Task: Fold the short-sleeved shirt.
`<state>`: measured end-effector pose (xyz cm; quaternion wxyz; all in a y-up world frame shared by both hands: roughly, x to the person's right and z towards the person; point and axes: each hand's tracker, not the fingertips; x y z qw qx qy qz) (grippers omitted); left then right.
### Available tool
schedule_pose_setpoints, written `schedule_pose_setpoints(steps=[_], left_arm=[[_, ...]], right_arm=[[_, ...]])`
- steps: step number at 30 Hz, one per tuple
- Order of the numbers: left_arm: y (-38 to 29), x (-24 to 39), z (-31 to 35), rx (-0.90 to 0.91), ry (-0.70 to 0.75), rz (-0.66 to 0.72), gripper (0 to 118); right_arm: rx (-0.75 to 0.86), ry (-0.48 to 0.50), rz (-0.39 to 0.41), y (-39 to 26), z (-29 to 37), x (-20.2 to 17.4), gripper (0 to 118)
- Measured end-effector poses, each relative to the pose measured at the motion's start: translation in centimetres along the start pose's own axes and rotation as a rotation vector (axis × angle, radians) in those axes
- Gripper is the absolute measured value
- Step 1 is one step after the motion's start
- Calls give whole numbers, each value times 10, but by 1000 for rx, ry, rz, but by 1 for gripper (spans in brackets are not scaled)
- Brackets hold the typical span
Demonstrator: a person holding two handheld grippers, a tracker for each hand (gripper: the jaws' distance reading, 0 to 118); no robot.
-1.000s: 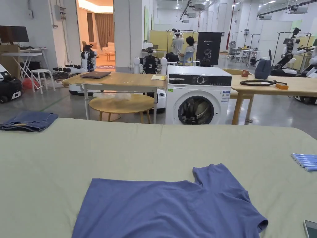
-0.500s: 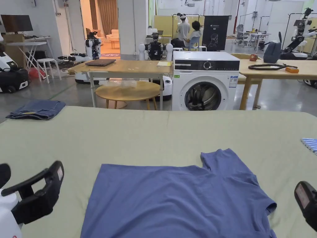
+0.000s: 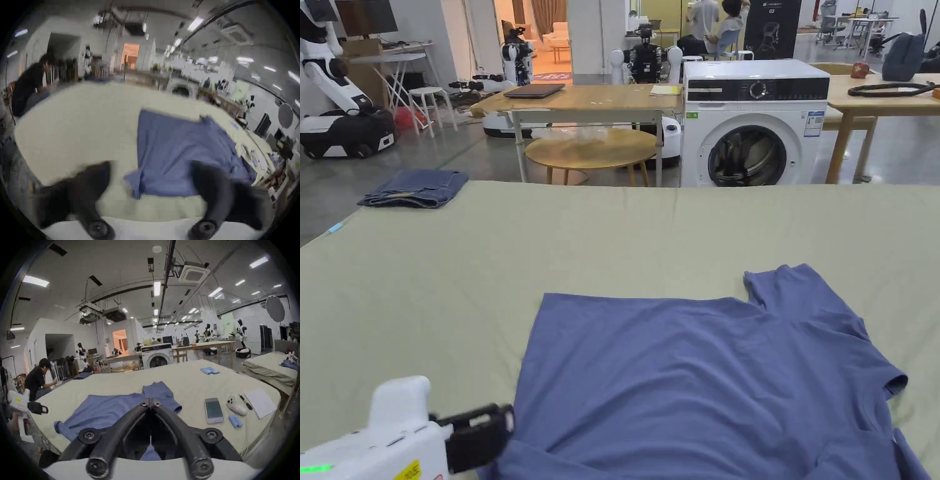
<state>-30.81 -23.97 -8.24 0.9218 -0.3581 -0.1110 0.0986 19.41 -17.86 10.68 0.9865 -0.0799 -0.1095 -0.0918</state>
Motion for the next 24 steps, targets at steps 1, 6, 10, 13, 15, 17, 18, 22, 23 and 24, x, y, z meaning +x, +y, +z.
schedule_pose_setpoints(steps=[1, 6, 10, 13, 15, 17, 18, 22, 23, 24], left_arm=[[-6, -5, -14, -58, -11, 20, 118], [-20, -15, -58, -174, 51, 82, 115], [-20, -9, -67, -184, 88, 86, 28], [-27, 0, -69, -198, 56, 42, 6], [-29, 9, -65, -189, 72, 27, 6], [-32, 7, -62, -167, 72, 17, 6], [-32, 7, -59, -158, 71, 21, 6], [-30, 2, -48, -142, 56, 48, 5], [-29, 2, -45, -139, 54, 50, 5], [-29, 2, -43, -136, 54, 49, 5]], right_arm=[[-13, -7, 4, -3, 0, 1, 0], [-85, -25, 10, -15, -1, 13, 0], [-191, -44, 1, -34, -12, 37, 2], [-315, -85, -1, -49, -22, 34, 103], [-490, -106, -29, -67, -40, 44, 114], [-552, -97, -22, -77, -48, 50, 117], [-575, -108, -6, -82, -51, 50, 117], [-619, -93, -5, -95, -49, 56, 96], [-621, -91, -12, -96, -49, 57, 75], [-618, -94, -14, -99, -49, 58, 41]])
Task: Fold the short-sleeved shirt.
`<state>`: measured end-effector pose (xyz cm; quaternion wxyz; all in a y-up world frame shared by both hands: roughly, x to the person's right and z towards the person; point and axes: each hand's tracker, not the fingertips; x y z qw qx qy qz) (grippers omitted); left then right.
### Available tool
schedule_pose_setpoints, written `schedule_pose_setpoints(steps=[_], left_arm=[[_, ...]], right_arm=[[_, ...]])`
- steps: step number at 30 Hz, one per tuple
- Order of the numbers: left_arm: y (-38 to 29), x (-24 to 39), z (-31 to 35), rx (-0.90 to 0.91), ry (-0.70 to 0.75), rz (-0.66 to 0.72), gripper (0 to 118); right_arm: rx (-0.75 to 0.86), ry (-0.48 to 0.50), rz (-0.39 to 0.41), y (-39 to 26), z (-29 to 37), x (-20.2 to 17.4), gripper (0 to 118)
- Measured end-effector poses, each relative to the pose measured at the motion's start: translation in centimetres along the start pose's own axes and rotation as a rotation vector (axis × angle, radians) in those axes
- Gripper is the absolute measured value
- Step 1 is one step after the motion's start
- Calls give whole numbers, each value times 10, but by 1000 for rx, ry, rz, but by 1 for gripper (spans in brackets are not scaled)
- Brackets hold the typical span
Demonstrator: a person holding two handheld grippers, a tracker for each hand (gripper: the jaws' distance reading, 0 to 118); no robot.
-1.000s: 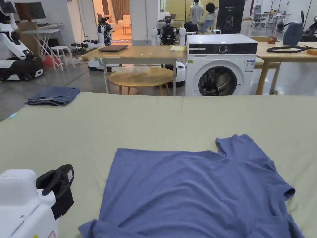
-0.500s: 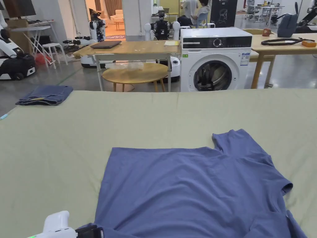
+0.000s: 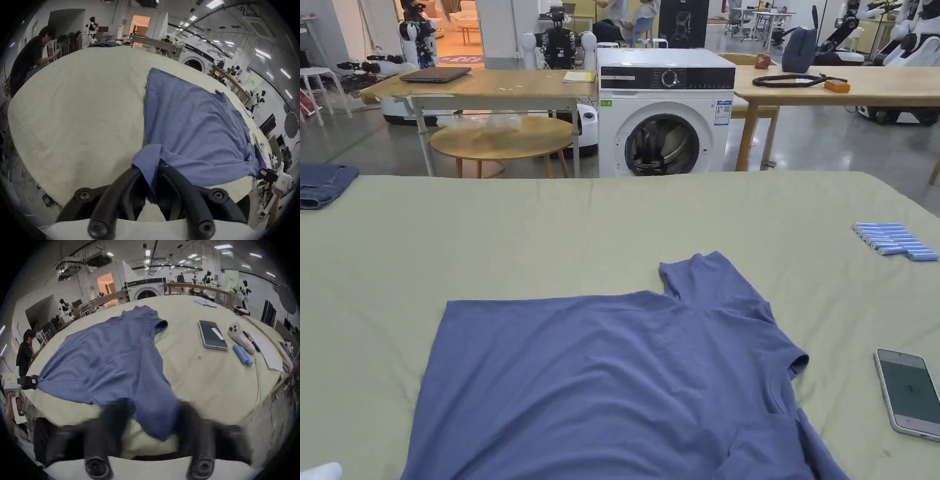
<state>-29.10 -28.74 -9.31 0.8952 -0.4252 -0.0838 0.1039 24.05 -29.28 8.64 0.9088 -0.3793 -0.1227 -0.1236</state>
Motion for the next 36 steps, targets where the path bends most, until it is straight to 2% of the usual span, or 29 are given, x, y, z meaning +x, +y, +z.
schedule_pose_setpoints(steps=[1, 4, 6, 8, 13, 16, 20, 25, 29, 32, 33, 34, 36], left_arm=[[0, 0, 2, 4, 1, -4, 5], [3, 5, 15, 38, 5, -27, 5], [12, 8, 24, 72, -4, -28, 4], [26, 12, 36, 113, -14, -13, 3], [84, 19, 31, 156, -15, 18, 3], [117, 26, 3, 157, -1, 8, 3], [147, 35, -66, 49, 75, -49, 3], [157, 30, -133, -62, 107, 12, 3], [154, 29, -147, -92, 114, -6, 3], [150, 23, -137, -42, 98, -26, 3], [149, 19, -133, -19, 86, -23, 9], [149, 19, -123, 3, 81, -25, 32], [149, 23, -98, 78, 89, -59, 81]], right_arm=[[15, -30, -3, -1, 0, -1, 2], [37, 22, -28, 9, 8, -1, 2], [91, 31, -5, 19, 16, -6, 2], [150, 52, 4, 41, 23, -7, 2], [233, 97, -32, 108, 10, -5, 2], [223, 94, -21, 143, -28, -7, 2], [118, 67, 5, 168, -97, -11, 2], [5, 33, 4, 175, -161, -10, 2], [-9, 32, -4, 174, -172, -8, 2], [18, 33, 21, 173, -164, -10, 2], [29, 28, 31, 172, -159, -12, 7], [59, 21, 43, 173, -151, -14, 29], [120, -15, 58, 173, -133, -17, 95]])
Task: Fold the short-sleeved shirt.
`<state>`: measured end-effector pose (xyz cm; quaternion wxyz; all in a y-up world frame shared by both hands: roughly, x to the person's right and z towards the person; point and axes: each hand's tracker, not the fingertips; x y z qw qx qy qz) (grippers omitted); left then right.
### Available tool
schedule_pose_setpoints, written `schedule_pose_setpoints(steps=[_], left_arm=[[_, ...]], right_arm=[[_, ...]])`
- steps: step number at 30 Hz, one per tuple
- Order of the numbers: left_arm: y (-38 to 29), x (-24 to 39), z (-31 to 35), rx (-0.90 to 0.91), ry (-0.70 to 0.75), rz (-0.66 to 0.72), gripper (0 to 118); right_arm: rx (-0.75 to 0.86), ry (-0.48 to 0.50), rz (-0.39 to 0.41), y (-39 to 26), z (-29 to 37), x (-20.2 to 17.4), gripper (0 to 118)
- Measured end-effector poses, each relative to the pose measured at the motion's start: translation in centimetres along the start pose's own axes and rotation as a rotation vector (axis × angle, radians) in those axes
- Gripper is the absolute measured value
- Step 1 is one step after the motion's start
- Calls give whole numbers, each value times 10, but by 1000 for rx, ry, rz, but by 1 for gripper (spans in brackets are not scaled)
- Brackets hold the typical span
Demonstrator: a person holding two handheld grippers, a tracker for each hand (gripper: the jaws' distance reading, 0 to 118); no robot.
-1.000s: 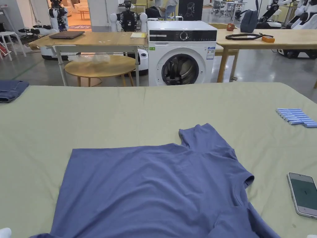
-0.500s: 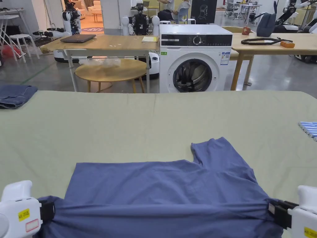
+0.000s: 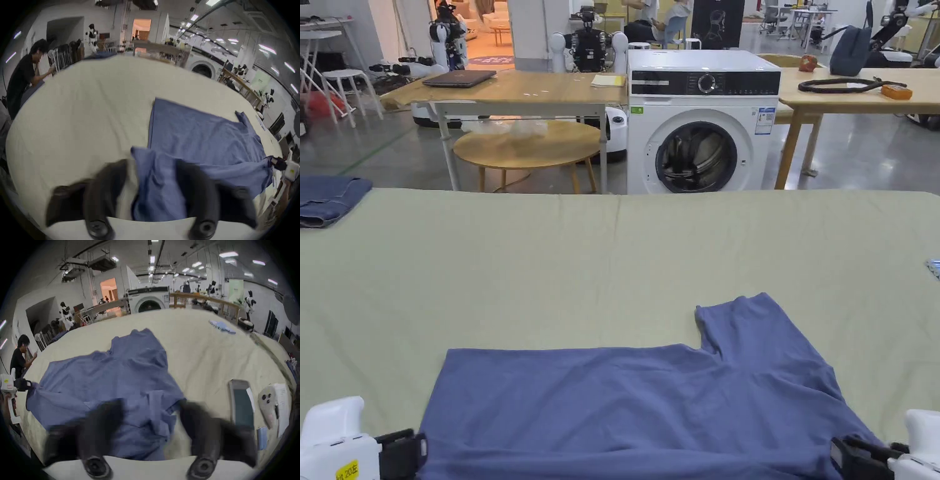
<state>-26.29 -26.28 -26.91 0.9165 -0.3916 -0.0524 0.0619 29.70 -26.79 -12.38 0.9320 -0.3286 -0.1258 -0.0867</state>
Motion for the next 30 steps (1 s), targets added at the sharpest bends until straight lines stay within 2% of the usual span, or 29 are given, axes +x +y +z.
schedule_pose_setpoints(steps=[1, 7, 8, 9, 10, 11, 12, 13, 14, 16, 18, 24, 25, 26, 27, 28, 29, 30], left_arm=[[1, 3, 18, 42, -7, -30, 97], [-14, 12, 98, 296, -30, -92, 98], [-20, 13, 105, 318, -27, -106, 93], [-27, 14, 111, 344, -15, -113, 75], [-35, 15, 118, 370, -14, -118, 32], [-43, 14, 123, 378, -36, -115, 0], [-49, 14, 126, 387, -42, -105, 0], [-58, 15, 128, 388, -35, -89, 0], [-64, 14, 130, 437, -39, -68, 0], [-73, 9, 126, 333, -93, -61, 0], [-80, 8, 118, 267, -89, -68, 0], [-83, 3, 82, 144, -84, -76, 0], [-82, 2, 75, 85, -60, -58, 15], [-80, 0, 66, 35, -50, -40, 50], [-78, -3, 56, -11, -43, -20, 90], [-80, -6, 47, -35, -39, -14, 113], [-81, -8, 43, -9, -42, -12, 113], [-80, -11, 38, 5, -30, 3, 113]], right_arm=[[44, -10, -8, 1, 12, -1, 118], [337, 23, -114, 5, 95, -7, 118], [360, 32, -125, 3, 105, -8, 118], [381, 41, -132, 1, 114, -9, 118], [394, 54, -130, -4, 123, -10, 115], [402, 75, -123, -9, 131, -11, 100], [409, 94, -117, -14, 137, -12, 60], [407, 117, -104, -20, 144, -13, 0], [403, 92, -89, -25, 149, -15, 0], [401, 23, -39, -46, 150, -23, 0], [324, 82, -35, -59, 148, -22, 0], [205, 72, -33, -74, 126, -22, 0], [188, 69, -28, -79, 120, -23, 0], [170, 64, -22, -82, 115, -24, 0], [149, 58, -19, -86, 110, -25, 0], [137, 56, -19, -81, 105, -22, 1], [126, 51, -18, -83, 101, -22, 12], [105, 49, -19, -85, 95, -22, 36]])
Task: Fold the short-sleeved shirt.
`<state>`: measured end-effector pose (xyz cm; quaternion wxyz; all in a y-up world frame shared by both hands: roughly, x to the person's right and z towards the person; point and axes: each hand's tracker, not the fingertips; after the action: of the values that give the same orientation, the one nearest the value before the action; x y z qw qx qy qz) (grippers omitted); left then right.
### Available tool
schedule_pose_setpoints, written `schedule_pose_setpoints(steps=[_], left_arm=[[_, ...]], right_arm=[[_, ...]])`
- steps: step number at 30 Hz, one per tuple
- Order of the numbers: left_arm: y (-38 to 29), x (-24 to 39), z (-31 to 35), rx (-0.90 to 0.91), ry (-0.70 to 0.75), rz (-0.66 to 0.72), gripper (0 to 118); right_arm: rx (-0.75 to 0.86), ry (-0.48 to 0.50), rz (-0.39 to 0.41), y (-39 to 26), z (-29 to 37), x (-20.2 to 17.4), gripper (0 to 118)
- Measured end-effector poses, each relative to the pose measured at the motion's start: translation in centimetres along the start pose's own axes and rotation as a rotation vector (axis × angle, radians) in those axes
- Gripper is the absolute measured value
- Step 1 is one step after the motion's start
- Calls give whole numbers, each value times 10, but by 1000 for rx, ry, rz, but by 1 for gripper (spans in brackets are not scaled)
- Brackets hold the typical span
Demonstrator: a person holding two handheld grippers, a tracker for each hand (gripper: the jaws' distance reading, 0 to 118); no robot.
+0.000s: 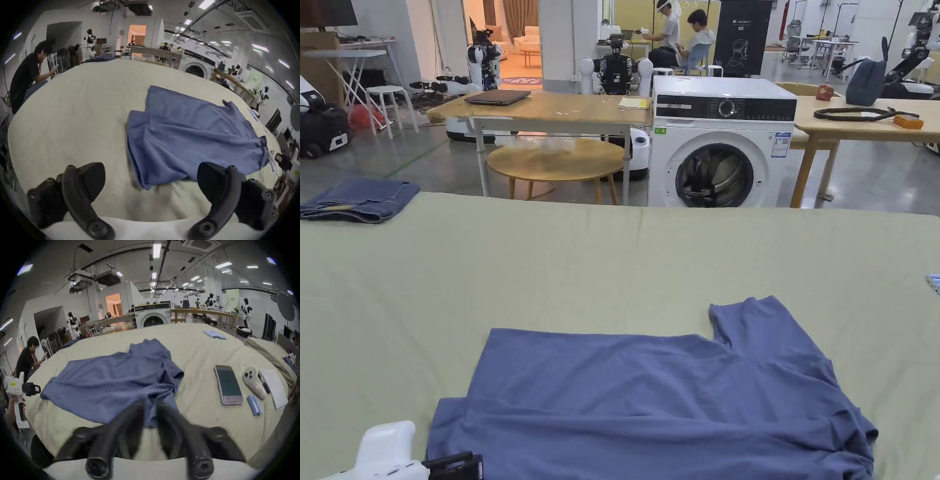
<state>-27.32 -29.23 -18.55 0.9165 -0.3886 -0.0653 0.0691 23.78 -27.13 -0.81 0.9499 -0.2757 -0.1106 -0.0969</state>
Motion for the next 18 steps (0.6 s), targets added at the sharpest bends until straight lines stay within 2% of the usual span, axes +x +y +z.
schedule_pose_setpoints(steps=[1, 2, 3, 5, 7, 10, 12, 15, 16, 17, 18], left_arm=[[2, -2, -8, -21, 21, 27, 113], [3, -3, -15, -45, 9, 51, 112], [3, -3, -21, -73, -12, 70, 106], [2, 1, -34, -129, -25, 65, 62], [-1, 10, -37, -112, 59, -31, 50], [0, 18, -31, -88, 4, -75, 7], [-1, 23, -30, -84, 7, -78, 7], [-1, 25, -29, -89, 26, -106, 7], [0, 24, -26, -87, 24, -112, 6], [1, 23, -24, -89, 20, -115, 6], [2, 22, -19, -87, 10, -113, 6]], right_arm=[[-23, -6, -2, -1, -6, 1, 73], [-60, -1, -11, -1, -13, 2, 91], [-88, 12, -21, -4, -20, 2, 99], [-133, -5, -24, -8, -34, 3, 100], [-170, -24, -23, -11, -49, 4, 100], [-237, -30, -61, -15, -71, 6, 100], [-287, -49, -78, -15, -83, 7, 96], [-280, -16, -38, -8, -78, 8, 87], [-246, 2, -21, -4, -72, 12, 66], [-230, -15, -15, 0, -68, 15, 10], [-204, 19, -36, 3, -57, 14, 6]])
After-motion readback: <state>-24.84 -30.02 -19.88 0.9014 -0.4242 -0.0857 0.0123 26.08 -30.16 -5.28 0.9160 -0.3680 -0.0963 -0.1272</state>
